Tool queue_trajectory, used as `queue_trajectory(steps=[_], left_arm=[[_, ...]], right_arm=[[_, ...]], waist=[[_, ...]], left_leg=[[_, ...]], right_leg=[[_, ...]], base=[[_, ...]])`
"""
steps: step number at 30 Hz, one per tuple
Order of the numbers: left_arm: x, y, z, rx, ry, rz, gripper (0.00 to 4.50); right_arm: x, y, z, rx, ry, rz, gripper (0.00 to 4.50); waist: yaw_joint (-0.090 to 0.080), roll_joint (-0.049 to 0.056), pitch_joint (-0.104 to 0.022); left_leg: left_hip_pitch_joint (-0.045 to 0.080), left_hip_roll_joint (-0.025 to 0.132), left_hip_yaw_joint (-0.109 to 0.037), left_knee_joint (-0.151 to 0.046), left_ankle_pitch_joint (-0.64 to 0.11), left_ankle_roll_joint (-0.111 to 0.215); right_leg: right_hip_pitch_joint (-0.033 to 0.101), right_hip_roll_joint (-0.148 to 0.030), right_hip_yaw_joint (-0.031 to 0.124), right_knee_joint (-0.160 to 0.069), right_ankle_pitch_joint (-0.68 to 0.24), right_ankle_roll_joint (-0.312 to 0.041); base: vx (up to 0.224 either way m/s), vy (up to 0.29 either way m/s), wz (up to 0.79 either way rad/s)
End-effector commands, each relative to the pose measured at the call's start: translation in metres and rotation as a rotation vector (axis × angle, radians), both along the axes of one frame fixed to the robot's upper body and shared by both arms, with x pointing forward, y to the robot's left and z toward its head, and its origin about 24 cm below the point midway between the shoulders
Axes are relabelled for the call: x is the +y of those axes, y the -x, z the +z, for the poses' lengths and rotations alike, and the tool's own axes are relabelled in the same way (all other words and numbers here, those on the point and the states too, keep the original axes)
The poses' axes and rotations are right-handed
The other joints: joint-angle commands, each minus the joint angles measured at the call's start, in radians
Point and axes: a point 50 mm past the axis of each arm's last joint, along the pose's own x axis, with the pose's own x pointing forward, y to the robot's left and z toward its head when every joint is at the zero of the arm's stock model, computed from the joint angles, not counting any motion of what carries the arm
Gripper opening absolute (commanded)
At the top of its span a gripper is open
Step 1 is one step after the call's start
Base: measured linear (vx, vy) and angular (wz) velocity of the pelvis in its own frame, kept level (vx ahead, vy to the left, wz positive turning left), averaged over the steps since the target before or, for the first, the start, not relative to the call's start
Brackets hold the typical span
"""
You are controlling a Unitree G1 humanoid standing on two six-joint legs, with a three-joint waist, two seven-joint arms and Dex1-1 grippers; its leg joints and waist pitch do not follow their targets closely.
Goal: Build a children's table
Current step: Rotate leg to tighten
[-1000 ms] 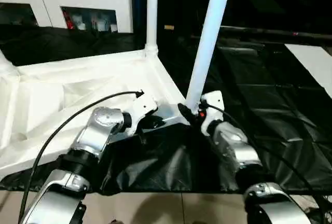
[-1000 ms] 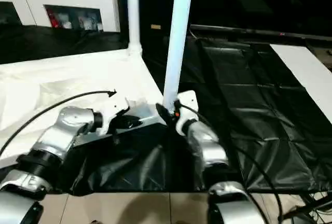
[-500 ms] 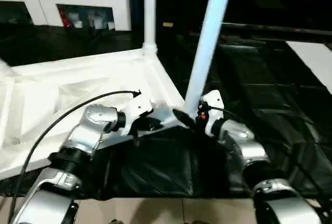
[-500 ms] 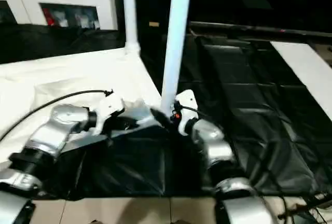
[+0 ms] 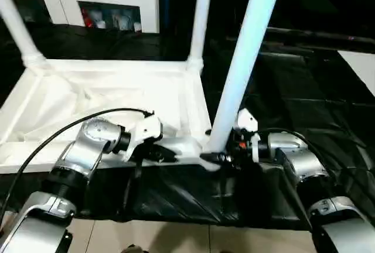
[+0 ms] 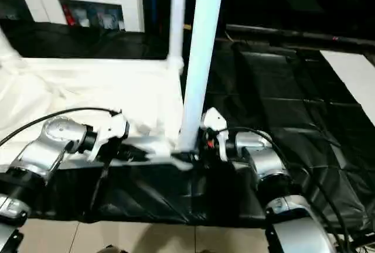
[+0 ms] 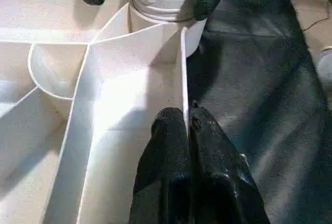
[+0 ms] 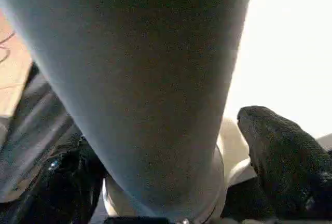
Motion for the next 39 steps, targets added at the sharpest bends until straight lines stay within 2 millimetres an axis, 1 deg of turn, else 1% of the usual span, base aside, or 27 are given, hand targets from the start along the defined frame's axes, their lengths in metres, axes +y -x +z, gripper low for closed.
queue_trajectory(steps=[1, 2, 3, 5, 6, 9, 10, 12, 14, 15, 17, 18, 19, 20, 21, 22, 24, 26, 27, 28, 29, 31, 33, 35, 36, 37, 39], left_arm=[[-0.007, 0.006, -0.002, 0.024, -0.015, -0.086, 0.00], [-0.005, 0.006, -0.002, 0.027, -0.022, -0.085, 0.00], [-0.004, 0.006, -0.002, 0.027, -0.025, -0.084, 0.00], [-0.003, 0.006, -0.002, 0.029, -0.023, -0.082, 0.00], [-0.002, 0.006, -0.001, 0.030, -0.023, -0.082, 0.00], [0.000, 0.007, -0.001, 0.034, -0.024, -0.081, 0.00], [0.000, 0.007, -0.002, 0.037, -0.025, -0.080, 0.00], [0.000, 0.008, -0.003, 0.041, -0.025, -0.079, 0.00], [-0.001, 0.008, -0.004, 0.046, -0.023, -0.069, 0.00], [-0.003, 0.008, -0.006, 0.049, -0.023, -0.054, 0.00], [-0.005, 0.004, -0.009, 0.038, -0.039, 0.006, 0.00], [-0.008, 0.002, -0.009, 0.032, -0.035, 0.039, 0.00], [-0.016, -0.002, -0.010, 0.022, -0.005, 0.109, 0.00], [-0.019, -0.003, -0.011, 0.016, -0.002, 0.124, 0.00], [-0.021, -0.004, -0.011, 0.012, 0.000, 0.133, 0.00], [-0.024, -0.004, -0.011, 0.005, 0.001, 0.144, 0.00], [-0.037, -0.008, -0.014, -0.015, 0.017, 0.196, 0.00], [-0.053, -0.010, -0.016, -0.023, 0.045, 0.235, 0.00], [-0.056, -0.010, -0.016, -0.025, 0.050, 0.241, 0.00], [-0.067, -0.012, -0.016, -0.038, 0.060, 0.269, 0.00], [-0.068, -0.012, -0.016, -0.040, 0.062, 0.272, 0.00], [-0.077, -0.014, -0.014, -0.044, 0.076, 0.285, 0.00], [-0.077, -0.015, -0.014, -0.051, 0.066, 0.282, 0.00], [-0.072, -0.017, -0.012, -0.054, 0.049, 0.273, 0.00], [-0.068, -0.017, -0.012, -0.059, 0.039, 0.273, 0.00], [-0.063, -0.018, -0.012, -0.061, 0.029, 0.272, 0.00], [-0.055, -0.016, -0.012, -0.058, 0.014, 0.256, 0.00]], right_arm=[[0.001, 0.000, 0.001, 0.011, 0.029, 0.026, 3.81], [0.002, 0.000, 0.001, 0.019, 0.024, 0.033, 3.72], [0.003, 0.001, 0.001, 0.024, 0.022, 0.037, 3.72], [0.004, 0.002, 0.000, 0.036, 0.016, 0.043, 3.62], [0.005, 0.002, -0.001, 0.039, 0.015, 0.047, 3.37], [0.007, 0.004, -0.002, 0.044, 0.013, 0.057, 3.32], [0.008, 0.004, -0.003, 0.046, 0.010, 0.059, 3.16], [0.009, 0.005, -0.003, 0.045, 0.006, 0.058, 2.92], [0.010, 0.005, -0.005, 0.052, -0.007, 0.043, 2.86], [0.011, 0.006, -0.006, 0.055, -0.015, 0.030, 2.80], [0.012, 0.008, -0.009, 0.066, -0.038, -0.013, 2.66], [0.014, 0.009, -0.011, 0.063, -0.046, -0.042, 2.66], [0.017, 0.009, -0.017, 0.057, -0.064, -0.145, 2.62], [0.019, 0.008, -0.019, 0.051, -0.063, -0.184, 2.60], [0.020, 0.008, -0.021, 0.047, -0.062, -0.210, 2.60], [0.021, 0.007, -0.023, 0.041, -0.059, -0.249, 2.59], [0.029, 0.003, -0.029, 0.029, -0.071, -0.416, 2.59], [0.041, -0.001, -0.035, 0.051, -0.079, -0.568, 2.59], [0.044, -0.001, -0.036, 0.056, -0.078, -0.587, 2.59], [0.060, -0.003, -0.037, 0.058, -0.073, -0.649, 2.59], [0.063, -0.003, -0.036, 0.060, -0.073, -0.659, 2.59], [0.081, -0.006, -0.030, 0.044, -0.088, -0.693, 2.59], [0.092, -0.008, -0.023, 0.008, -0.103, -0.669, 2.59], [0.092, -0.009, -0.021, -0.011, -0.107, -0.657, 2.59], [0.089, -0.009, -0.020, -0.014, -0.111, -0.650, 2.59], [0.085, -0.009, -0.020, -0.012, -0.121, -0.640, 3.14], [0.077, -0.010, -0.019, -0.013, -0.130, -0.619, 3.28]], waist=[[0.000, 0.002, -0.057], [0.000, 0.000, -0.058], [0.001, 0.001, -0.058], [0.001, 0.000, -0.061], [0.001, -0.001, -0.062], [0.002, -0.001, -0.064], [0.000, 0.002, -0.062], [-0.001, 0.001, -0.062], [-0.001, 0.008, -0.061], [-0.002, 0.007, -0.061], [-0.003, 0.013, -0.061], [-0.003, 0.009, -0.059], [-0.004, 0.008, -0.058], [-0.006, 0.007, -0.052], [-0.010, 0.011, -0.050], [-0.013, 0.009, -0.049], [-0.021, 0.016, -0.047], [-0.028, 0.014, -0.047], [-0.033, 0.015, -0.046], [-0.039, 0.018, -0.044], [-0.043, 0.020, -0.044], [-0.051, 0.022, -0.044], [-0.056, 0.022, -0.047], [-0.054, 0.020, -0.046], [-0.053, 0.021, -0.046], [-0.054, 0.021, -0.046], [-0.054, 0.023, -0.048]], left_leg=[[0.017, 0.036, -0.011, -0.076, -0.259, 0.006], [0.017, 0.035, -0.010, -0.075, -0.253, 0.007], [0.017, 0.035, -0.011, -0.075, -0.249, 0.008], [0.015, 0.036, -0.011, -0.074, -0.224, 0.012], [0.015, 0.035, -0.010, -0.073, -0.213, 0.015], [0.014, 0.034, -0.008, -0.070, -0.197, 0.023], [0.013, 0.034, -0.008, -0.071, -0.199, 0.022], [0.014, 0.034, -0.009, -0.072, -0.211, 0.018], [0.015, 0.034, -0.010, -0.073, -0.226, 0.011], [0.015, 0.035, -0.011, -0.074, -0.234, 0.006], [0.016, 0.035, -0.011, -0.075, -0.237, 0.000], [0.017, 0.035, -0.012, -0.076, -0.246, 0.000], [0.019, 0.036, -0.010, -0.078, -0.254, -0.004], [0.025, 0.034, -0.012, -0.080, -0.298, -0.016], [0.026, 0.031, -0.018, -0.083, -0.345, -0.030], [0.027, 0.030, -0.025, -0.085, -0.376, -0.039], [0.031, 0.032, -0.028, -0.088, -0.406, -0.055], [0.029, 0.029, -0.033, -0.090, -0.431, -0.061], [0.031, 0.027, -0.036, -0.090, -0.451, -0.063], [0.033, 0.026, -0.036, -0.089, -0.470, -0.060], [0.035, 0.025, -0.036, -0.089, -0.479, -0.060], [0.035, 0.021, -0.042, -0.089, -0.509, -0.055], [0.027, 0.020, -0.044, -0.092, -0.500, -0.048], [0.032, 0.021, -0.042, -0.092, -0.500, -0.042], [0.035, 0.021, -0.041, -0.092, -0.503, -0.040], [0.031, 0.022, -0.040, -0.093, -0.496, -0.035], [0.029, 0.024, -0.037, -0.095, -0.477, -0.031]], right_leg=[[0.041, -0.053, 0.045, -0.073, -0.257, -0.225], [0.040, -0.053, 0.046, -0.072, -0.253, -0.223], [0.041, -0.054, 0.046, -0.071, -0.249, -0.224], [0.042, -0.053, 0.045, -0.066, -0.212, -0.230], [0.042, -0.052, 0.044, -0.064, -0.190, -0.235], [0.044, -0.052, 0.043, -0.059, -0.153, -0.248], [0.044, -0.051, 0.043, -0.060, -0.152, -0.249], [0.043, -0.052, 0.043, -0.062, -0.168, -0.249], [0.043, -0.053, 0.044, -0.064, -0.190, -0.244], [0.044, -0.053, 0.044, -0.066, -0.200, -0.241], [0.043, -0.052, 0.045, -0.064, -0.189, -0.242], [0.042, -0.051, 0.044, -0.068, -0.196, -0.241], [0.040, -0.052, 0.046, -0.069, -0.203, -0.241], [0.033, -0.054, 0.048, -0.079, -0.269, -0.230], [0.034, -0.057, 0.046, -0.088, -0.361, -0.207], [0.034, -0.060, 0.043, -0.096, -0.440, -0.177], [0.027, -0.060, 0.044, -0.103, -0.479, -0.156], [0.027, -0.058, 0.039, -0.107, -0.511, -0.137], [0.025, -0.058, 0.037, -0.112, -0.533, -0.126], [0.021, -0.057, 0.036, -0.117, -0.551, -0.116], [0.018, -0.057, 0.036, -0.119, -0.561, -0.114], [0.019, -0.058, 0.027, -0.129, -0.618, -0.086], [0.026, -0.057, 0.024, -0.131, -0.608, -0.075], [0.019, -0.056, 0.026, -0.134, -0.587, -0.081], [0.017, -0.056, 0.027, -0.134, -0.581, -0.085], [0.019, -0.057, 0.030, -0.131, -0.556, -0.096], [0.021, -0.056, 0.034, -0.125, -0.507, -0.114]], base=[[0.000, 0.000, 0.00], [0.000, 0.000, 0.00], [0.000, 0.000, 0.00], [0.000, 0.000, 0.00], [0.000, 0.000, 0.00], [0.000, 0.000, 0.00], [0.000, 0.000, 0.00], [0.000, 0.000, 0.00], [0.000, 0.000, 0.00], [0.000, 0.000, 0.00], [0.000, 0.000, 0.00], [0.000, 0.000, 0.00], [0.000, 0.000, 0.00], [0.000, 0.000, 0.00], [0.000, 0.000, 0.00], [0.000, 0.000, 0.00], [0.000, 0.000, 0.00], [0.000, 0.000, 0.00], [0.000, 0.000, 0.00], [0.000, 0.000, 0.00], [0.000, 0.000, 0.00], [0.000, 0.000, 0.00], [0.000, 0.000, 0.00], [0.000, 0.000, 0.00], [0.000, 0.000, 0.00], [0.000, 0.000, 0.00], [0.000, 0.000, 0.00]])
